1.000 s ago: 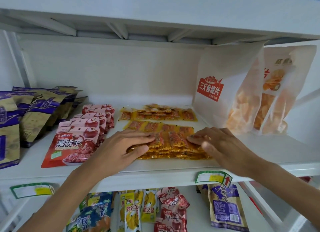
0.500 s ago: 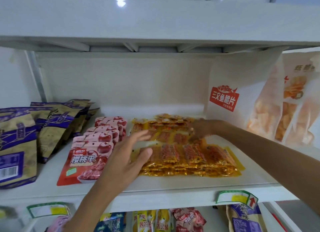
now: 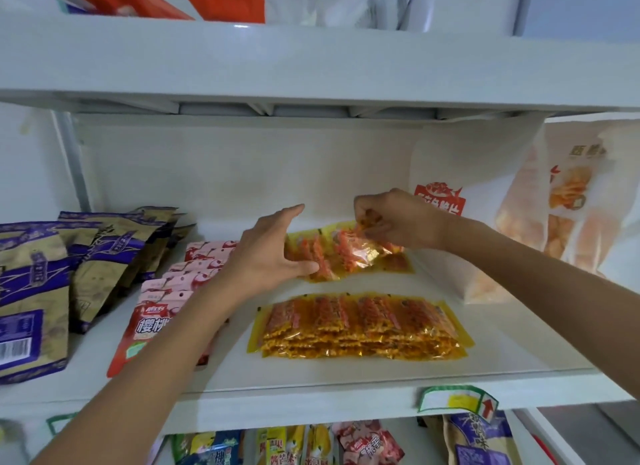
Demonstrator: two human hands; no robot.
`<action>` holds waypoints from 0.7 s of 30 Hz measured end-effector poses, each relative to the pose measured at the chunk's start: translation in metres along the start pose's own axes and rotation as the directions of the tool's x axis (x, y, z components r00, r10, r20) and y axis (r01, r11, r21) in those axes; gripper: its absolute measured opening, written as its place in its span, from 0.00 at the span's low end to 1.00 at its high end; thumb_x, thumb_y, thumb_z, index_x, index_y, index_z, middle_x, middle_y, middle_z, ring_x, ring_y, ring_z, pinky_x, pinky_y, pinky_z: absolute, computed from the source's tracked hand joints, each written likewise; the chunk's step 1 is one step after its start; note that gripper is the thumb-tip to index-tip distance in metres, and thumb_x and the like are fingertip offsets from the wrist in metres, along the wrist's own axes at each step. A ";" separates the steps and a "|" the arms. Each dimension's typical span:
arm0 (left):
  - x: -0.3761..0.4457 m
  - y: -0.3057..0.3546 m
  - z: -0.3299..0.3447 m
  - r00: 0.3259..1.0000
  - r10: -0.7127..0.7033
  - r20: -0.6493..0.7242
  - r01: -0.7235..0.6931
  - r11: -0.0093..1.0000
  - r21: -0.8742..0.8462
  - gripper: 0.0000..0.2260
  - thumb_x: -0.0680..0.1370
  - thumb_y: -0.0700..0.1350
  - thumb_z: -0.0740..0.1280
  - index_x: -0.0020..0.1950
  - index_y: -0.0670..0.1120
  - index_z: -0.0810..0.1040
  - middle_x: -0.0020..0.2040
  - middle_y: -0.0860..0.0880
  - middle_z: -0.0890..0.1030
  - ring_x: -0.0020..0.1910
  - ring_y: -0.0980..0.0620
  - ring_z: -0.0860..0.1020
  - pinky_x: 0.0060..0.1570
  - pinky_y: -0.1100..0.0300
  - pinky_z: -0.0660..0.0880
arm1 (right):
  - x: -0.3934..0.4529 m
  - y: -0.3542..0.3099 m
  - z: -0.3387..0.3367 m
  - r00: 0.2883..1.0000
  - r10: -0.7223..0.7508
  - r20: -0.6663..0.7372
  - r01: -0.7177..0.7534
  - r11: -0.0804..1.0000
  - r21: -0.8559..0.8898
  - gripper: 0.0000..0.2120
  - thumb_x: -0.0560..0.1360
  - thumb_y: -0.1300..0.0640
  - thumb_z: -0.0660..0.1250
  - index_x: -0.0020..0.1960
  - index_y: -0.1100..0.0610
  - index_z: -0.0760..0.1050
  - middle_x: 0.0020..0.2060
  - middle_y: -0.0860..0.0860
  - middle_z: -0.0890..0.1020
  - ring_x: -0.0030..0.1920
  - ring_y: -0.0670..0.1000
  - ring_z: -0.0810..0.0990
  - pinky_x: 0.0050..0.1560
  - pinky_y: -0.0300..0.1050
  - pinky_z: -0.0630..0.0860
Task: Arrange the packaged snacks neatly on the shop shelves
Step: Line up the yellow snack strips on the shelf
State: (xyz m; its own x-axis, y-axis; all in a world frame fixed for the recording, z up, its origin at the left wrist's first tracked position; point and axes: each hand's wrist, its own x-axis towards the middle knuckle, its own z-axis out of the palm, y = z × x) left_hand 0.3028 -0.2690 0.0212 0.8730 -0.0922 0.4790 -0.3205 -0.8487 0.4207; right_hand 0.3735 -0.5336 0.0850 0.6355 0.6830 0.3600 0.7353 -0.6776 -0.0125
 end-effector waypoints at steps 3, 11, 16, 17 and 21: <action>0.024 0.007 -0.002 0.996 0.045 0.077 -0.049 0.997 0.051 0.40 0.70 0.61 0.80 0.78 0.61 0.66 0.73 0.54 0.75 0.69 0.50 0.76 0.61 0.60 0.74 | -0.010 -0.007 -0.018 0.992 -0.023 -0.120 0.015 0.998 -0.068 0.11 0.80 0.50 0.72 0.48 0.46 0.69 0.33 0.45 0.76 0.35 0.46 0.75 0.38 0.48 0.73; 0.017 0.013 -0.046 0.998 0.028 0.059 -0.010 0.955 -0.297 0.12 0.68 0.56 0.79 0.43 0.50 0.83 0.36 0.58 0.80 0.35 0.63 0.76 0.42 0.66 0.70 | -0.057 0.016 -0.039 0.985 0.115 -0.129 -0.094 0.984 0.153 0.08 0.79 0.52 0.74 0.48 0.56 0.81 0.37 0.48 0.83 0.39 0.46 0.80 0.41 0.45 0.73; 0.016 0.015 -0.055 0.922 -0.082 0.378 0.283 0.810 -0.514 0.36 0.48 0.63 0.87 0.48 0.44 0.89 0.50 0.43 0.88 0.46 0.51 0.87 0.51 0.58 0.82 | -0.071 0.023 -0.022 0.951 0.255 0.177 -0.300 0.609 0.735 0.12 0.79 0.53 0.74 0.58 0.60 0.84 0.54 0.55 0.88 0.56 0.53 0.87 0.60 0.46 0.82; 0.015 0.017 -0.054 0.907 -0.105 0.409 0.335 0.768 -0.546 0.37 0.47 0.61 0.88 0.47 0.41 0.89 0.48 0.40 0.88 0.42 0.50 0.87 0.46 0.60 0.83 | -0.072 0.024 -0.019 0.942 0.252 0.221 -0.325 0.522 0.789 0.12 0.79 0.54 0.73 0.58 0.60 0.84 0.54 0.56 0.88 0.55 0.54 0.87 0.60 0.46 0.82; 0.012 0.017 -0.051 0.837 -0.126 0.533 0.495 0.592 -0.637 0.29 0.56 0.55 0.88 0.47 0.41 0.84 0.30 0.50 0.74 0.20 0.58 0.68 0.17 0.68 0.64 | -0.074 0.017 -0.013 0.879 0.259 0.401 -0.449 0.164 0.878 0.06 0.78 0.57 0.70 0.45 0.57 0.83 0.33 0.51 0.81 0.29 0.45 0.79 0.28 0.34 0.73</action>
State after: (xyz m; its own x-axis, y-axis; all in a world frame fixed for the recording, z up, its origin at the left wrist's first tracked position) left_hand 0.2888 -0.2581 0.0737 0.9667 -0.2482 -0.0629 0.0080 -0.2162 0.9763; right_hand 0.3358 -0.5995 0.0703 0.8430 0.5344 -0.0612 0.0418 -0.1784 -0.9831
